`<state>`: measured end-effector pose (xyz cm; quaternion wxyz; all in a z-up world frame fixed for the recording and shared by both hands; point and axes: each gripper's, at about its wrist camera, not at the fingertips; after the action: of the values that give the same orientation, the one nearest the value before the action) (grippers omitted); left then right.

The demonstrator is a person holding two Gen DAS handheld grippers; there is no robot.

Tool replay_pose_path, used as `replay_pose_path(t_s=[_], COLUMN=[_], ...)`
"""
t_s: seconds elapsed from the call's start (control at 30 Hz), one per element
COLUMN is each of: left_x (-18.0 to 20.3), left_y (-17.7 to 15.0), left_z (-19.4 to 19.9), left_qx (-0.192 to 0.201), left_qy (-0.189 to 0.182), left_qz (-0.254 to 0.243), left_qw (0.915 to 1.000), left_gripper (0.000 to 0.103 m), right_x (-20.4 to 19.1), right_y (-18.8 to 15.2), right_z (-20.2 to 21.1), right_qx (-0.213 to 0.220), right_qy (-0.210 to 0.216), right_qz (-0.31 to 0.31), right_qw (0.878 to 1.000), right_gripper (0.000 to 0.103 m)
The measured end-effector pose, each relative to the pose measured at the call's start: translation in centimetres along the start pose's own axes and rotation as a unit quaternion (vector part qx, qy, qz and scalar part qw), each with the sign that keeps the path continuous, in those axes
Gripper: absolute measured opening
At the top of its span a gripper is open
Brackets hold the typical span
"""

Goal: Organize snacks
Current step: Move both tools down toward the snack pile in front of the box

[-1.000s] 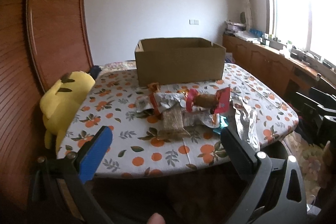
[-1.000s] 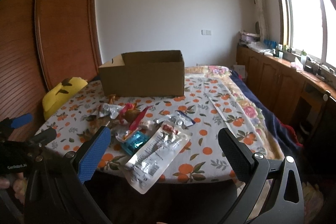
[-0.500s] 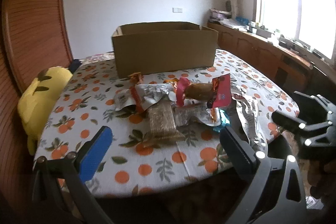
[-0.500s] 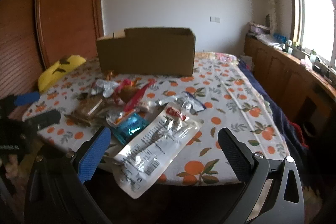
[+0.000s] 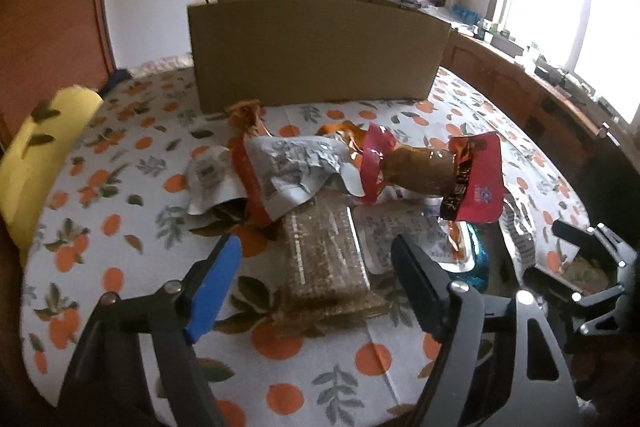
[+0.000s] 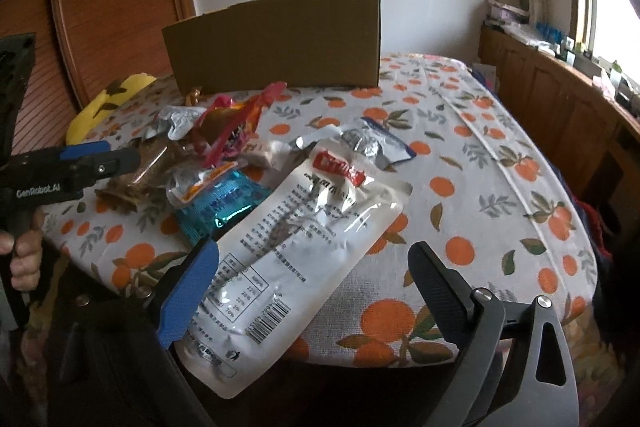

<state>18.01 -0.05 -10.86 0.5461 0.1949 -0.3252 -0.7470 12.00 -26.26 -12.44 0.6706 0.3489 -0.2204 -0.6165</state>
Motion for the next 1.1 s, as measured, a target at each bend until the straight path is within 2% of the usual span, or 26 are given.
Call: replay_pose_path(t_s=[0.13,0.2,0.27,0.33,0.53,0.67,0.87,1.03,1.1], left_x=[-0.1,0.1,0.1,-0.1,0.5,0.8,0.5,0.5,0.5], left_y=[0.3,0.5,0.8,0.9,1.3,1.5,1.5,1.5,1.5], left_z=[-1.1,-1.4,-1.9,-2.4,-3.4,-3.5,-3.3,-3.3,-3.3], left_qx=[-0.019,-0.022,-0.031,-0.039,-0.06,-0.056,-0.053,-0.053,-0.053], left_qy=[-0.002,-0.002,0.003,0.007,0.019,0.025,0.018,0.016,0.014], left_qz=[0.008,0.006,0.004,0.009,-0.012,-0.029,-0.029,-0.032,-0.032], left_qw=[0.9998,0.9997,0.9995,0.9992,0.9979,0.9977,0.998,0.9979,0.998], left_gripper=[0.072,0.065,0.05,0.047,0.052,0.044,0.042,0.042,0.042], right_x=[0.4,0.5,0.7,0.9,1.0,0.8,0.6,-0.4,-1.1], right_y=[0.0,0.0,0.0,0.1,0.8,1.4,2.5,3.3,3.1], right_z=[-0.2,-0.3,-0.6,-0.8,-1.6,-2.2,-3.1,-4.6,-4.9], right_qx=[-0.007,-0.014,-0.021,-0.027,-0.038,-0.047,-0.062,-0.067,-0.065], right_qy=[0.004,0.009,0.012,0.016,0.022,0.03,0.041,0.012,-0.006], right_qz=[-0.01,-0.017,-0.022,-0.026,-0.032,-0.034,-0.041,-0.01,0.022], right_qw=[1.0,1.0,0.999,0.999,0.999,0.998,0.996,0.998,0.998], right_gripper=[0.097,0.097,0.096,0.096,0.094,0.093,0.092,0.091,0.082])
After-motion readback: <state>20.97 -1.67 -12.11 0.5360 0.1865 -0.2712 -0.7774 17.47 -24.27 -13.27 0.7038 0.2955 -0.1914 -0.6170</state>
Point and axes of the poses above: each gripper's, at about its wrist camera, not at the fingertips, and z roughly against the way its jaws point, x to its right, y to its top, and after that the axes turned 5 degrees about -z, right-handed
